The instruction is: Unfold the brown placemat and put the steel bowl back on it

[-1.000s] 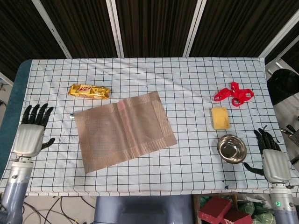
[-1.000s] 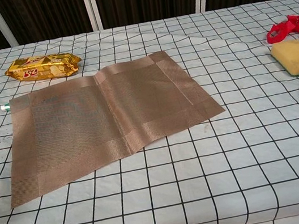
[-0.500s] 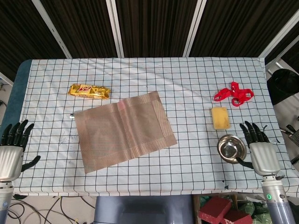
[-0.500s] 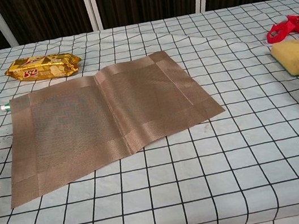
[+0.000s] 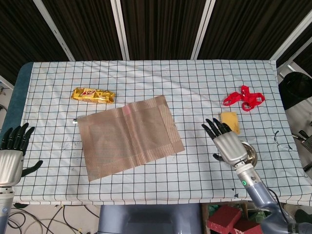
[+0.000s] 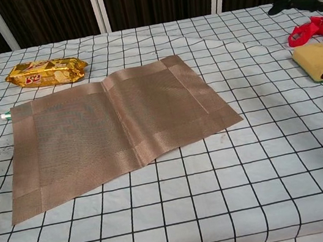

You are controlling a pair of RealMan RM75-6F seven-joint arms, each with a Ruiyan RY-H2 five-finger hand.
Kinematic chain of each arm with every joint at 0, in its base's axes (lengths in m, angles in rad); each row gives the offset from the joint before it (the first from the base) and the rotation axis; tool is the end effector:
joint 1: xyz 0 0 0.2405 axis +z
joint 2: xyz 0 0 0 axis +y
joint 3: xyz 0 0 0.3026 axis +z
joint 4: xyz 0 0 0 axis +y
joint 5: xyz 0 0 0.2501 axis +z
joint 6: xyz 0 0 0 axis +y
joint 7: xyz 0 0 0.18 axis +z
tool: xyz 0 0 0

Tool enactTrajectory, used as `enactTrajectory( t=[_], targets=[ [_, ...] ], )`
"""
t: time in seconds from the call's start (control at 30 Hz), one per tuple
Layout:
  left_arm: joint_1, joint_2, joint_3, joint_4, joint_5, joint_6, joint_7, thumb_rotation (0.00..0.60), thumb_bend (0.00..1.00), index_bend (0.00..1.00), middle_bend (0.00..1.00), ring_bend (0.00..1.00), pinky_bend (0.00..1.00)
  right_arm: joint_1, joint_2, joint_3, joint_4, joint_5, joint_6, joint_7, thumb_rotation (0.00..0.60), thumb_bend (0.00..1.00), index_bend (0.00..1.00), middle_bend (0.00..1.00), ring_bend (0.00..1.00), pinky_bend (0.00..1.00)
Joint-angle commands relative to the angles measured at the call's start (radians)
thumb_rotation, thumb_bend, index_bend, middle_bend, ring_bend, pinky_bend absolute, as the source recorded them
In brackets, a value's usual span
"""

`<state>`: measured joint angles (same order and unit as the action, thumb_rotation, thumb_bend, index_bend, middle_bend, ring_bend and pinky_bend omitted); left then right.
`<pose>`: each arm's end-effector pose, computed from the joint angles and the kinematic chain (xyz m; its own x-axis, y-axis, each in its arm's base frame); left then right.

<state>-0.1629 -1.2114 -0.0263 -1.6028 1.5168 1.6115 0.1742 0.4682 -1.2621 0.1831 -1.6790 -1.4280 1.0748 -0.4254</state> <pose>-0.3338 0.2433 0.1247 0.4664 -0.1341 0.8744 0.8745 -0.0790 -0.4786 -0.2302 -0.3577 0.0404 0.6139 -0.0569 0.7873 -0.7390 -0.3920 0.5479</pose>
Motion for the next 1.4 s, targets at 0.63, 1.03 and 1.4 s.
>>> enactTrajectory(
  t=[0.63, 1.03, 1.4],
  targets=[
    [0.002, -0.009, -0.044, 0.033, -0.012, -0.027, -0.056, 0.6, 0.02, 0.0, 0.0, 0.0, 0.0, 0.175, -0.262, 0.019, 0.181, 0.146, -0.122, -0.085, 0.6, 0.0, 0.11, 0.02, 0.0, 0.18],
    [0.004, 0.002, -0.062, 0.033, -0.023, -0.039, -0.083, 0.6, 0.02, 0.0, 0.0, 0.0, 0.0, 0.224, -0.347, 0.007, 0.27, 0.184, -0.154, -0.065, 0.6, 0.0, 0.11, 0.02, 0.0, 0.18],
    [0.004, 0.011, -0.071, 0.028, -0.03, -0.052, -0.099, 0.6, 0.02, 0.0, 0.0, 0.0, 0.0, 0.258, -0.405, -0.005, 0.345, 0.226, -0.182, -0.071, 0.6, 0.0, 0.11, 0.02, 0.0, 0.18]
  ],
)
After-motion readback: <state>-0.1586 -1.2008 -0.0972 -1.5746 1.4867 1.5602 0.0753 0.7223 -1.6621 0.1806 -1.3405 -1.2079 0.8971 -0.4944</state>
